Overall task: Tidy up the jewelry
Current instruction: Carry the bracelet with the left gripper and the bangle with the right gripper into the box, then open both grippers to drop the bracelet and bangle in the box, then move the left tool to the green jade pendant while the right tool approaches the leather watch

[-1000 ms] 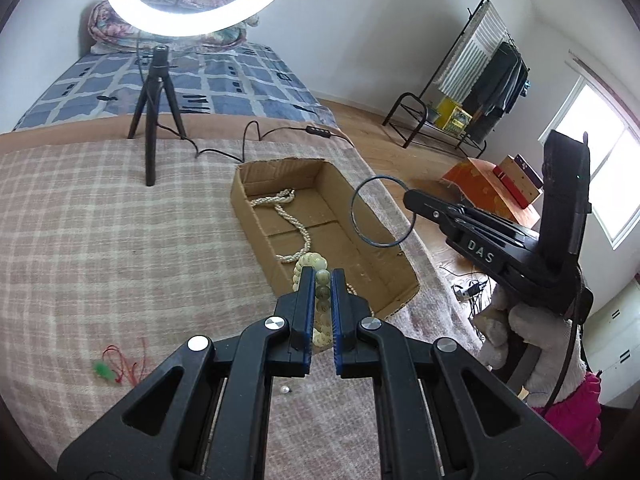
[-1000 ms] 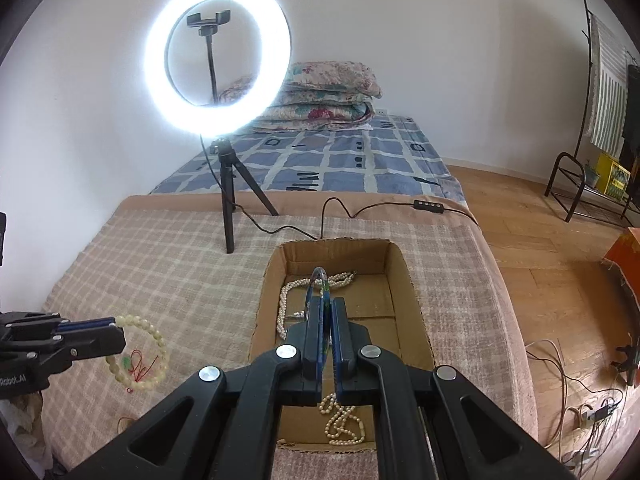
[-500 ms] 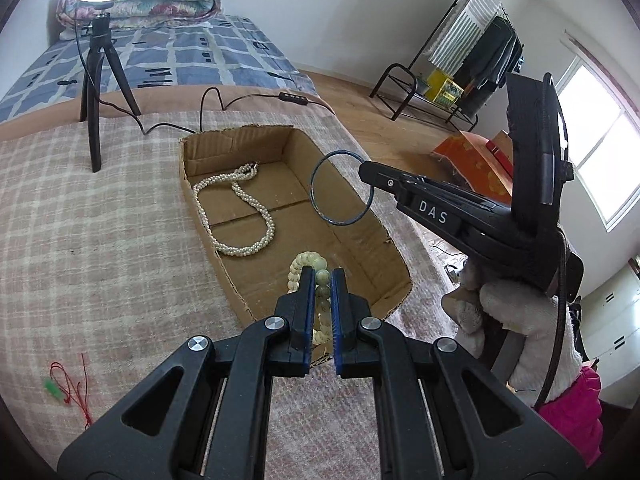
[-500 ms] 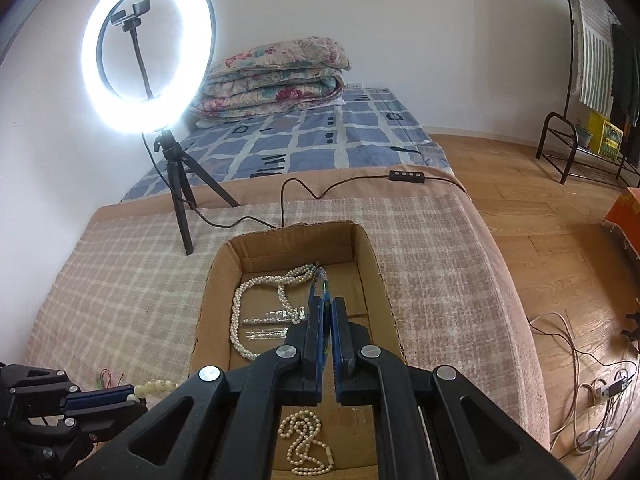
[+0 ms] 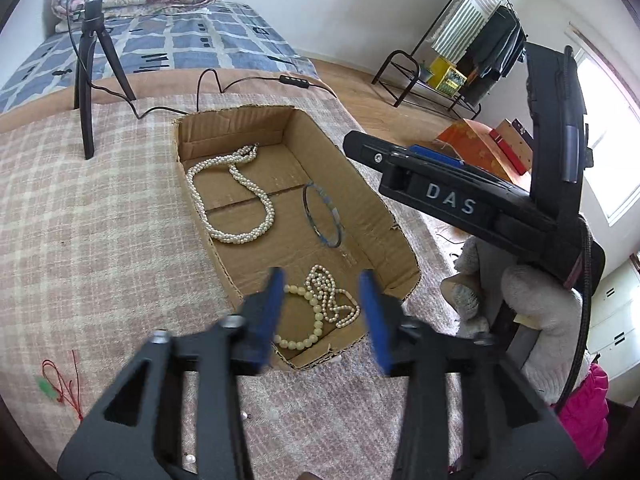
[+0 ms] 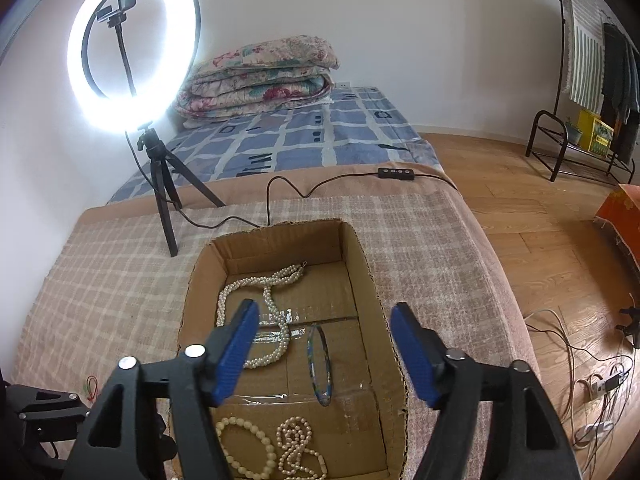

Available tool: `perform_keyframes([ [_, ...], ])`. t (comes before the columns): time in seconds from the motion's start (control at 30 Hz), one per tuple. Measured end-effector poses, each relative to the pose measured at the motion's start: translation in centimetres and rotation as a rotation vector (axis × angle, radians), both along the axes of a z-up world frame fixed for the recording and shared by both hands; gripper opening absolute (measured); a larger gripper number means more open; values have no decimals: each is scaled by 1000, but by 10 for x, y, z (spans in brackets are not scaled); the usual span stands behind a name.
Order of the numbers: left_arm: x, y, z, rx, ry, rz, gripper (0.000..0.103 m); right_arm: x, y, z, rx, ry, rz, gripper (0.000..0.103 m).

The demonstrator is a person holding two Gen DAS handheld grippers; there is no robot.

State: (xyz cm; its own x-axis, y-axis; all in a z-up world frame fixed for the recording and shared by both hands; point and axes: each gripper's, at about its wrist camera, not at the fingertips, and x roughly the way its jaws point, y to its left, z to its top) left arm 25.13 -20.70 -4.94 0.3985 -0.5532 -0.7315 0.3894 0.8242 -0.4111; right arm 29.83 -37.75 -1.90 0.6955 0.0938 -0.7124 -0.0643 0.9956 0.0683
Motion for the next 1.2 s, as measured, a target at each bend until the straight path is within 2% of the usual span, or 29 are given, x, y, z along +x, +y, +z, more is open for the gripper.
perform_keyframes([
  [0.07, -2, 1, 1, 14, -9, 6, 54, -2, 3, 5, -20, -15, -9, 90],
  [0.2, -4, 5, 4, 27, -14, 3, 54, -8, 6, 14, -44, -49, -18, 101],
  [0.53, -19, 23, 17, 51, -48, 4, 55, -20, 11, 29, -91, -71, -52, 103],
  [0.83, -32, 79, 42, 53, -117, 81, 55, -49, 5, 49, -56, -133, -93, 103],
  [1.0, -36, 114, 52, 64, -146, 109, 55, -67, 17, 57, -43, -180, -77, 103],
  [1.2, -37, 163, 51, 68, -148, 162, 55, -94, 50, 65, -77, -227, 29, 103],
])
